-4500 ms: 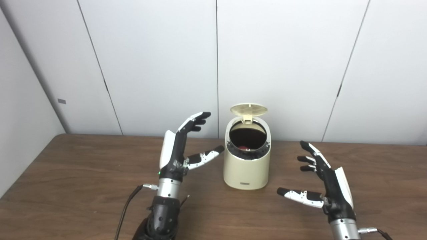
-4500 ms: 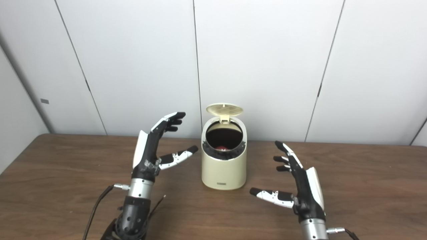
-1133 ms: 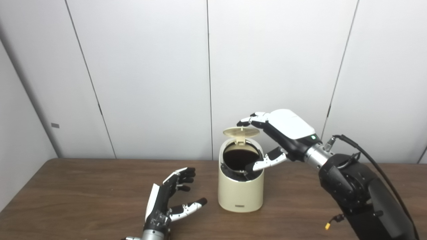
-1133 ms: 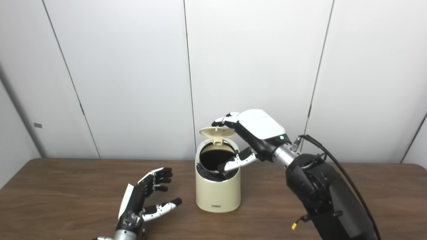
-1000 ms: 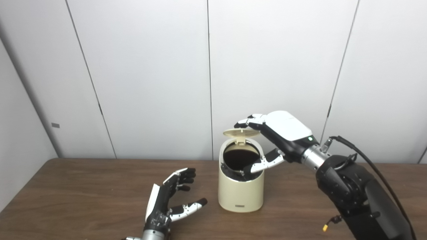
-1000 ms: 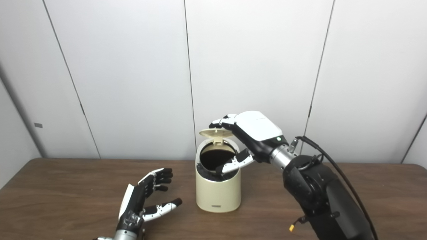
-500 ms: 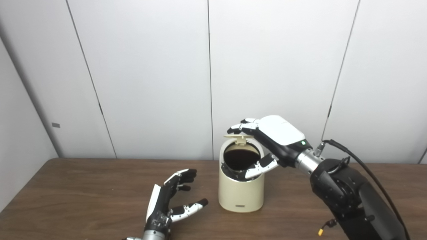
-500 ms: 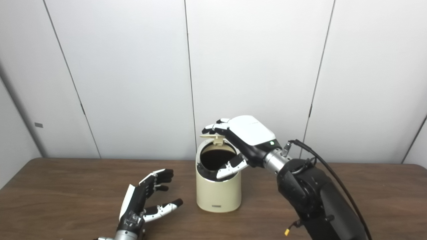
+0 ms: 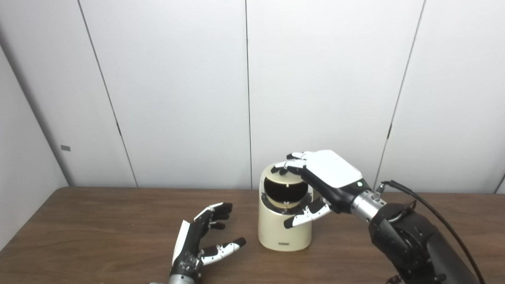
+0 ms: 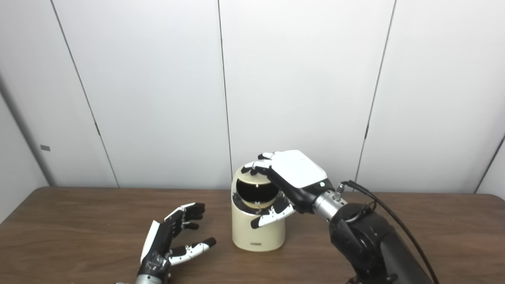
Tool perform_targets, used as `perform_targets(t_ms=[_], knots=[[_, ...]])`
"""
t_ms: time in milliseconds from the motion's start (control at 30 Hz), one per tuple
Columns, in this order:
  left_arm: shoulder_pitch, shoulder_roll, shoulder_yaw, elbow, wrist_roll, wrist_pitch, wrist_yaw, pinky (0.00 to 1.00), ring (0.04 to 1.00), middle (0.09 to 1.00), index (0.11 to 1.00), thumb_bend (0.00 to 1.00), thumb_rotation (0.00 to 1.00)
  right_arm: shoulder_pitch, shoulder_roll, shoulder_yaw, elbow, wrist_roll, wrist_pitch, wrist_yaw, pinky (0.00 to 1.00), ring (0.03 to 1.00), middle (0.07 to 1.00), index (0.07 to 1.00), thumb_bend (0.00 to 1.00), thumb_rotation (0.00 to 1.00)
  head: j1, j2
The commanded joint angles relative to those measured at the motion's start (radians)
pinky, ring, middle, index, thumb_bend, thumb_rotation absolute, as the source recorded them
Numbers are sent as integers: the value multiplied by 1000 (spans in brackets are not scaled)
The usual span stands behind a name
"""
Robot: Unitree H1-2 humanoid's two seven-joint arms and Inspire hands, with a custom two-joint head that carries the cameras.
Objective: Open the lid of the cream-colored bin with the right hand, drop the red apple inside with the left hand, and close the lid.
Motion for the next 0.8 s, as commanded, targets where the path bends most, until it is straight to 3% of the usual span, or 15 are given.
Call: perform_targets(t_ms=[0,333,533,767], knots=[[1,9,-1,-18,-2,-9,-3,678,757,767,755,716,56,-31,-18,-16,-41,-7,-8,-14,879,890,753,789,685,404,1,2],[7,6,3,-37,-8,4,-14,662,744,757,750,715,31,-7,-34,-19,-54,-7,-27,-15,856,876,745,781,693,418,0,15],[10,8,4,-48,-5,12,-17,658,747,764,755,715,54,3,-35,-16,-63,-4,-4,20,894,894,762,792,672,458,3,21],[13,7,3,-57,-3,18,-15,656,748,764,753,720,68,13,-31,-12,-69,11,-6,51,886,892,769,787,669,439,5,29]])
